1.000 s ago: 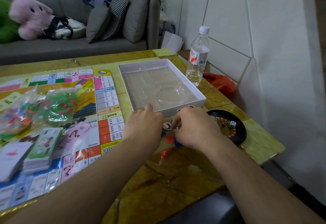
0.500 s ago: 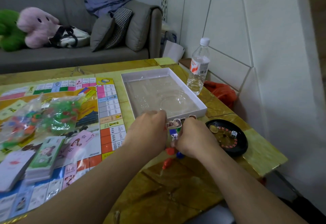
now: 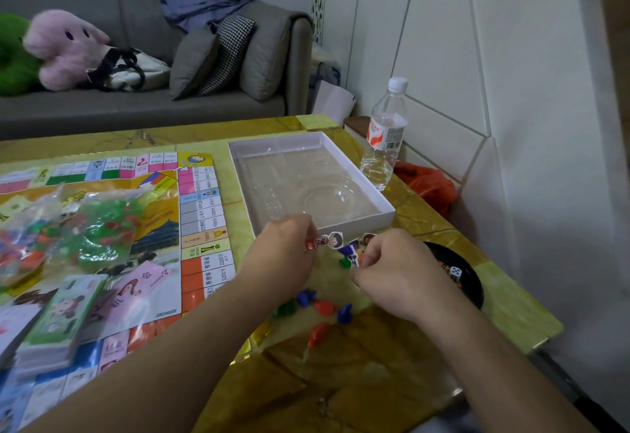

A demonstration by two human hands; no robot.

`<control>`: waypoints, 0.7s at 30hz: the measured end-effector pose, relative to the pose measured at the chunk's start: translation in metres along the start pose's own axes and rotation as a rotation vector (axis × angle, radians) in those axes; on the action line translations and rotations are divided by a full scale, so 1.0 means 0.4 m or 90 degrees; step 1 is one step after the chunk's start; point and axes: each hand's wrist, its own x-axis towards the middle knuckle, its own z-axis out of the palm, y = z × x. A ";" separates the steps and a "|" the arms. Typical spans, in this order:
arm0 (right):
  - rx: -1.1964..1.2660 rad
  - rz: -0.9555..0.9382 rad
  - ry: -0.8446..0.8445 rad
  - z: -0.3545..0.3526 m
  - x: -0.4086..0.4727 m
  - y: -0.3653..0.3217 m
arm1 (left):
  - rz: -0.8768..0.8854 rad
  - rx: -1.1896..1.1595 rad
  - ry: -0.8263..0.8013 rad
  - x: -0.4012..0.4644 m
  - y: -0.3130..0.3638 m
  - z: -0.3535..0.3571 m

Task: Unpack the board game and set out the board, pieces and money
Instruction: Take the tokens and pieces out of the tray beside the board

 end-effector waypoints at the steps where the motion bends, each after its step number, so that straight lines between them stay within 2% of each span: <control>1: 0.006 -0.001 0.004 -0.002 -0.001 -0.001 | -0.005 0.001 0.004 0.010 -0.003 0.002; 5: 0.027 -0.013 0.034 -0.009 -0.001 -0.002 | -0.032 -0.030 0.023 0.039 -0.011 -0.013; 10: 0.073 -0.098 0.133 -0.023 0.006 -0.012 | -0.071 -0.174 0.113 0.024 -0.017 -0.063; 13: 0.048 -0.170 0.199 -0.034 0.018 -0.034 | -0.106 -0.254 0.093 0.005 -0.027 -0.087; 21: -0.138 -0.269 0.127 0.016 0.097 -0.077 | -0.185 -0.295 0.086 -0.015 -0.041 -0.105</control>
